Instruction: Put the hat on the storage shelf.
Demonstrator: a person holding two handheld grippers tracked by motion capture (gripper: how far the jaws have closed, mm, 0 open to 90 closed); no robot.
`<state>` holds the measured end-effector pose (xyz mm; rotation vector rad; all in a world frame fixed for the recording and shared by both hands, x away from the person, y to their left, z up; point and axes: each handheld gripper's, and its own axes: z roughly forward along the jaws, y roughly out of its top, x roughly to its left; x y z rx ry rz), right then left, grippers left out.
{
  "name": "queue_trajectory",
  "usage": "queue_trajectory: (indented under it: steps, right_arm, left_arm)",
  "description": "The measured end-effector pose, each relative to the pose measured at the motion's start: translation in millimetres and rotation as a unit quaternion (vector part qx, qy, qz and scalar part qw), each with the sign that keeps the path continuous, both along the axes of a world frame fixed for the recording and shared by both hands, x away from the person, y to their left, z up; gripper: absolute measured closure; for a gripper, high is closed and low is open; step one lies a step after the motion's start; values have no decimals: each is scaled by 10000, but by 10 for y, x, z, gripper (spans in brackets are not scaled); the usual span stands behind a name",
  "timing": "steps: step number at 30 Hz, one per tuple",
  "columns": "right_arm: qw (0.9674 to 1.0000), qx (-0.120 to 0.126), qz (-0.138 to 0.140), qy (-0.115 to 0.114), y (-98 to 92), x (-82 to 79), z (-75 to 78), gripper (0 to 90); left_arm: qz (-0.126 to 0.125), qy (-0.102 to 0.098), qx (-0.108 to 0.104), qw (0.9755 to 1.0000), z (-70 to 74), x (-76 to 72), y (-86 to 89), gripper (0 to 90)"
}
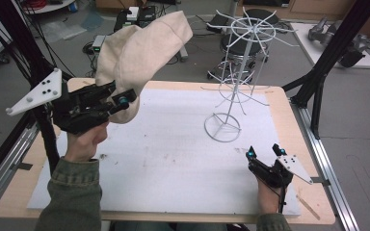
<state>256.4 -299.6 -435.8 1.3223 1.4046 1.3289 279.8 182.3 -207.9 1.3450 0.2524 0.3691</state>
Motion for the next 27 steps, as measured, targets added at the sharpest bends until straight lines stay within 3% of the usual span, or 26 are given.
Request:
queue_trajectory:
  steps: [6, 11, 15, 27]
  right_arm:
    - [10000, -3, 25, -2, -4, 9, -5, 114]
    - [10000, -23, 15, 0, -12, 4, -4, 114]
    - [10000, -2, 9, 12, -8, 6, -5, 114]
    - [10000, 31, -25, 16, -29, 3, -10, 114]
  left_arm:
    - [-57, -78, 111, 9999, 132, 70, -176, 693]
    - [-213, -153, -57, 9996, 239, 152, -274, 693]
    - [-344, -179, -309, 9988, 304, 237, -362, 693]
    - [-712, -283, -342, 9965, 455, 494, -711, 693]
